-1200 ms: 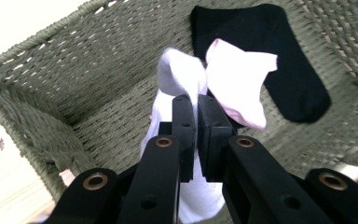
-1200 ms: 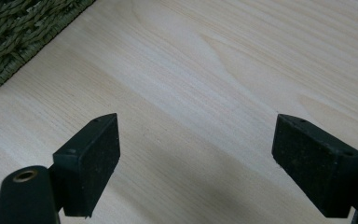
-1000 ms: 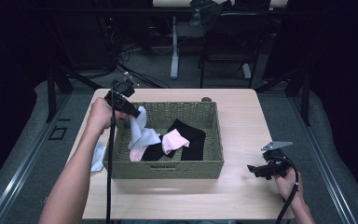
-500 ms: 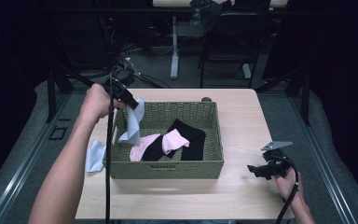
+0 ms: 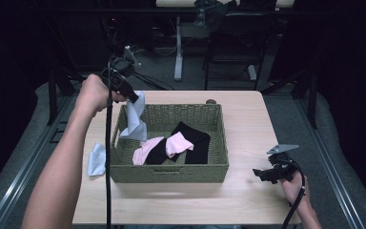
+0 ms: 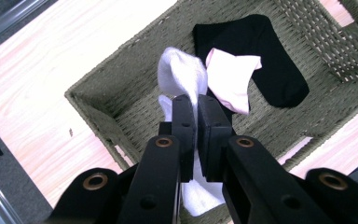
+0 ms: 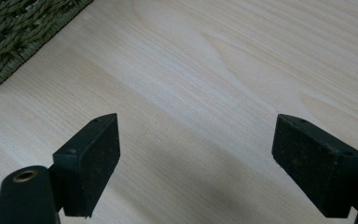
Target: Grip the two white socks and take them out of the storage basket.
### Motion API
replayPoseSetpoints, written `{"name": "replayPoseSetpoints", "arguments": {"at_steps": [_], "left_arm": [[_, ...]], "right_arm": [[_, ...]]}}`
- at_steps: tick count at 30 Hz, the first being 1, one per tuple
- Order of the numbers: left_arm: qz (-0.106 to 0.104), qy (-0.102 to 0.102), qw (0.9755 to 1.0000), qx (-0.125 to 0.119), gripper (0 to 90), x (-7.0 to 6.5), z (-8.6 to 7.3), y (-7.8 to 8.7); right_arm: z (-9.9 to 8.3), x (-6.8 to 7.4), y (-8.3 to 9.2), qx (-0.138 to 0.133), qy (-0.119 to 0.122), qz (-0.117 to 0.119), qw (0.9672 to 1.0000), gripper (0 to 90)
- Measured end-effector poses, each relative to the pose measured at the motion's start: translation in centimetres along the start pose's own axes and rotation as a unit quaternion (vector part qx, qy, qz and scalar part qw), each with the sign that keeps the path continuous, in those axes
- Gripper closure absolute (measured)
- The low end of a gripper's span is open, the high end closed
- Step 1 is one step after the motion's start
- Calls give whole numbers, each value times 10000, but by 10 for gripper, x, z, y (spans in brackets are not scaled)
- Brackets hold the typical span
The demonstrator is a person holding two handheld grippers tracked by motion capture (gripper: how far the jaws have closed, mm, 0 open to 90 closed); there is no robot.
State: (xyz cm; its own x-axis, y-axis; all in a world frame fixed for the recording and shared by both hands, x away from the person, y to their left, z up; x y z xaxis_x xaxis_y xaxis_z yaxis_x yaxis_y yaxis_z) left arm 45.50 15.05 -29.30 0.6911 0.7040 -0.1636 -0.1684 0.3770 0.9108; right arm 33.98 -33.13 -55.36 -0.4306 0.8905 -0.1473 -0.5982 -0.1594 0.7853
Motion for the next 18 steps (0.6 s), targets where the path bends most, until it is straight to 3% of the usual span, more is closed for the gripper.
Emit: {"name": "replayPoseSetpoints", "arguments": {"at_steps": [12,18], "left_arm": [[151,55,9996,-222,869,2,-3,37],[314,192,9989,-304,869,7,-13,56]], "right_arm": [[0,0,-1,13,-6,-14,10000,148],[0,0,-1,10,-8,25,10000,148]]}}
Point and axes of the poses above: each handheld gripper's, and its own axes: y roughly backward along the jaws, z roughly out of its top, x roughly to its left, the point moved 1 cm from there along -y, roughly forward along the jaws, and after that the axes turned 10 degrees about -z, right-handed, at the moved point
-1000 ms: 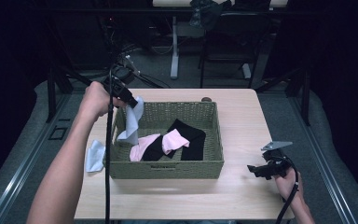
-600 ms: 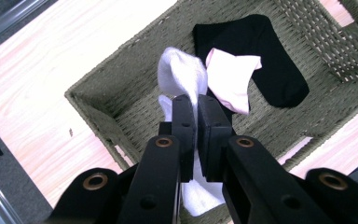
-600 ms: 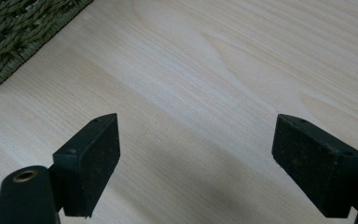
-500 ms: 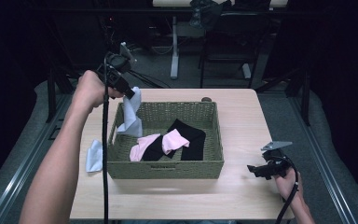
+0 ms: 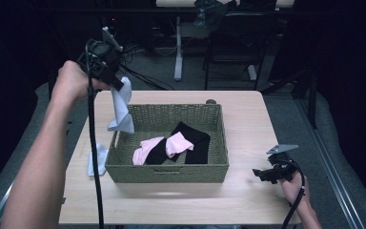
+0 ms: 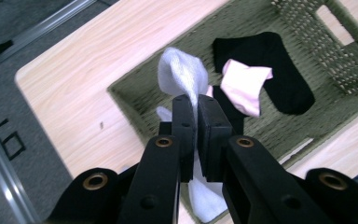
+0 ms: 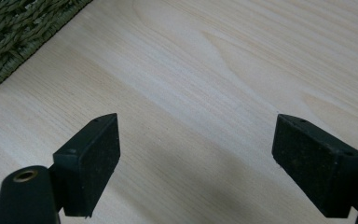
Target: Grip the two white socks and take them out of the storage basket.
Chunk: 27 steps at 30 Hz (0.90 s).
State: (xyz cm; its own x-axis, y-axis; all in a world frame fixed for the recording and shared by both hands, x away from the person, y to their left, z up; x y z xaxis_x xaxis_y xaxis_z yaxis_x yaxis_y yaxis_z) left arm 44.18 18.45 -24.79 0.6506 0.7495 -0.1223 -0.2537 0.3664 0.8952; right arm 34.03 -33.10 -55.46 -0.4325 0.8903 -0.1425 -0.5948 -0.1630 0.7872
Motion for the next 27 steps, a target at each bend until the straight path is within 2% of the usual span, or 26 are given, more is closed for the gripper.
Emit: {"name": "replayPoseSetpoints", "arguments": {"at_steps": [10,15,19,22,27], "left_arm": [[193,272,9992,-242,869,21,-27,32],[259,459,9980,-359,869,34,-44,43],[295,614,9968,-419,869,46,-58,47],[408,718,9956,-453,869,55,-68,46],[383,884,9943,-455,868,68,-83,34]], "right_arm": [[0,-2,1,11,-57,-58,10000,148],[0,-1,1,23,-30,-56,10000,148],[0,0,1,24,-30,-46,10000,147],[0,0,0,38,-29,-41,10000,148],[0,0,0,42,-7,-34,10000,147]]}}
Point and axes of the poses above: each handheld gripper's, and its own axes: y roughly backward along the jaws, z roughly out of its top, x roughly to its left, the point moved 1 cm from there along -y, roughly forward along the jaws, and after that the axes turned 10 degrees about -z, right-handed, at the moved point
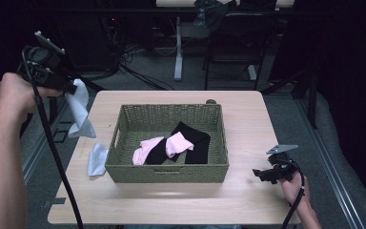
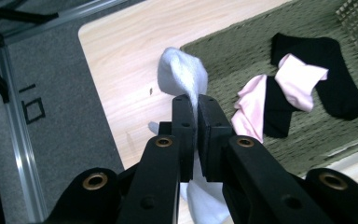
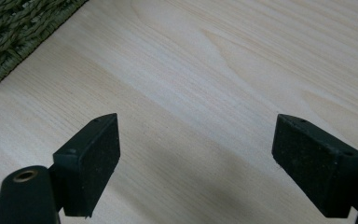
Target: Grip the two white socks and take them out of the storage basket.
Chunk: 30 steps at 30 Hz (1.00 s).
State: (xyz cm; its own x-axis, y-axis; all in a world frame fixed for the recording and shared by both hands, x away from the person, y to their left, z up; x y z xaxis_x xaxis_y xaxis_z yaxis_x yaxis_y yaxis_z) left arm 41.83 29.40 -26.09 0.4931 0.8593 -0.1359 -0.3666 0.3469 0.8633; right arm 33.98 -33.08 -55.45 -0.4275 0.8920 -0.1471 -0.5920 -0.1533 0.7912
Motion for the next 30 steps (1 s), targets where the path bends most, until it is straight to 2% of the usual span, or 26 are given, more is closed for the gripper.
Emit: {"name": "replayPoseSetpoints", "arguments": {"at_steps": [5,12,14,18,22,24,25,27,28,30], "left_arm": [[-63,152,9999,51,867,15,-13,-18],[-228,325,9990,186,867,31,-34,-54],[-249,340,9989,203,867,33,-35,-57],[-389,444,9981,181,866,39,-47,-77],[-436,515,9975,220,866,44,-54,-90],[-487,596,9966,282,865,49,-63,-106],[-487,596,9966,282,865,49,-63,-106],[-539,646,9958,351,865,53,-71,-122],[-539,646,9958,351,864,53,-71,-122],[-611,700,9949,384,864,57,-79,-135]], "right_arm": [[0,0,0,39,4,-16,10000,147],[0,0,-1,25,0,-2,10000,148],[0,0,-1,35,13,-15,10000,148],[0,0,-1,53,10,-11,10000,148],[-1,0,-2,63,2,-9,10000,148],[-1,0,-2,73,14,-10,10000,148],[-1,0,-2,73,14,-10,10000,148],[0,1,-2,69,14,-16,10000,148],[0,1,-2,69,14,-16,10000,148],[-1,1,-2,94,25,29,9999,148]]}}
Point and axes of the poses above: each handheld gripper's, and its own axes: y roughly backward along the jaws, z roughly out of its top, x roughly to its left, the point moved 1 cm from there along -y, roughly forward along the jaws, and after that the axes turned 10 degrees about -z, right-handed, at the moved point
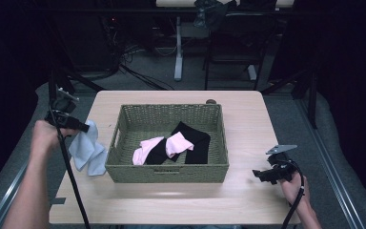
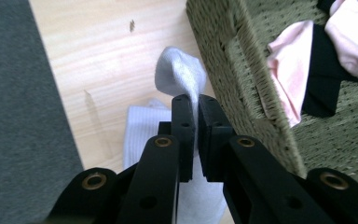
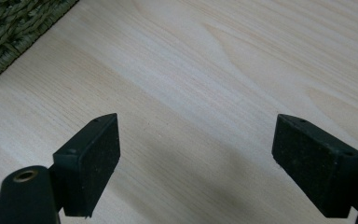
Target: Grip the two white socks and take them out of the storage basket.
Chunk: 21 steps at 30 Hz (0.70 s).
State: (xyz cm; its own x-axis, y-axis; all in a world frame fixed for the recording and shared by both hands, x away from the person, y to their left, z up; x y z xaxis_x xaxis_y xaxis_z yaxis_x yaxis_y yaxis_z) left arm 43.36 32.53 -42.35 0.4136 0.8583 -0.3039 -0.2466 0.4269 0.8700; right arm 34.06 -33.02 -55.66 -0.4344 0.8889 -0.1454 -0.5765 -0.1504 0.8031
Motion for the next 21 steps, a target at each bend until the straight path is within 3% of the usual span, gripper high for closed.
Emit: {"name": "replayPoseSetpoints", "arguments": {"at_steps": [15,18,20,21], "left_arm": [[-155,424,9989,81,831,26,-34,-61],[-199,534,9984,28,738,30,-40,-73],[-409,735,9963,-164,595,33,-47,-77],[-358,758,9963,-178,528,33,-49,-77]], "right_arm": [[0,0,0,-23,-13,-25,10000,148],[0,0,0,-13,-11,-31,10000,148],[0,0,0,-28,-16,-35,10000,148],[0,0,0,-38,-4,-45,10000,148]]}}
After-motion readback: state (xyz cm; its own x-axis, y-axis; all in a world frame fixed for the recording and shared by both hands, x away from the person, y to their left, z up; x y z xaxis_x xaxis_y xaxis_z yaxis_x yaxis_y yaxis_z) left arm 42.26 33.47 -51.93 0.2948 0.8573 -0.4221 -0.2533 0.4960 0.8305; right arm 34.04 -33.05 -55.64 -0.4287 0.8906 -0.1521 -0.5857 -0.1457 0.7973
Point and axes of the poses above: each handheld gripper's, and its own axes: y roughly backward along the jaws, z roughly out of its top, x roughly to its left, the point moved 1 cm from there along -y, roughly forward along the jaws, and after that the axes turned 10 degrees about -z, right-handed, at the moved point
